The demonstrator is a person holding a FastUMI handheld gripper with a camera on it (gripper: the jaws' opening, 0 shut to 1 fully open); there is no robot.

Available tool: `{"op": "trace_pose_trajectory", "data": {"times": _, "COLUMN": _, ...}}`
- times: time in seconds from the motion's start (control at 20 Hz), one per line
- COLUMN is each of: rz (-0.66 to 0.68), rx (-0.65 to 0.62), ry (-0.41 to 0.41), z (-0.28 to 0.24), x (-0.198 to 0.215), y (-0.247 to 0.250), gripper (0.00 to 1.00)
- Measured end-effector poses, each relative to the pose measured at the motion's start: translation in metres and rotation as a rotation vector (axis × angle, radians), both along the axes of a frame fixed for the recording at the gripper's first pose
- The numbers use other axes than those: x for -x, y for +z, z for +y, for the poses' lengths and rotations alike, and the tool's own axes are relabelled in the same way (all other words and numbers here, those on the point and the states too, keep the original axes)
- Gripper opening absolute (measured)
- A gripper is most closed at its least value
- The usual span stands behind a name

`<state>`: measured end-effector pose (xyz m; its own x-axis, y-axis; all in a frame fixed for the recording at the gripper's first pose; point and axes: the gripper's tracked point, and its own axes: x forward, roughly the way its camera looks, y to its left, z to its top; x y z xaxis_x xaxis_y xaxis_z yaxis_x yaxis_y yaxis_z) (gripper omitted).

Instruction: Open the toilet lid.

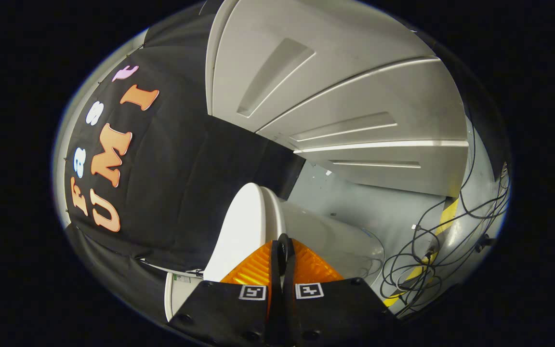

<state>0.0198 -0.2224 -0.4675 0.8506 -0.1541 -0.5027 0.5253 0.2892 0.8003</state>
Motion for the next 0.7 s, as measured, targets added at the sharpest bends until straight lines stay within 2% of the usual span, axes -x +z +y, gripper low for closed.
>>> {"op": "trace_pose_trajectory", "data": {"times": 0.35, "rz": 0.000, "rx": 0.047, "ry": 0.013, "z": 0.000, "x": -0.004, "y": 0.007, "gripper": 0.08}}
{"op": "trace_pose_trajectory", "data": {"times": 0.7, "rz": -0.039, "rx": 0.160, "ry": 0.021, "z": 0.002, "x": -0.013, "y": 0.063, "gripper": 0.08}}
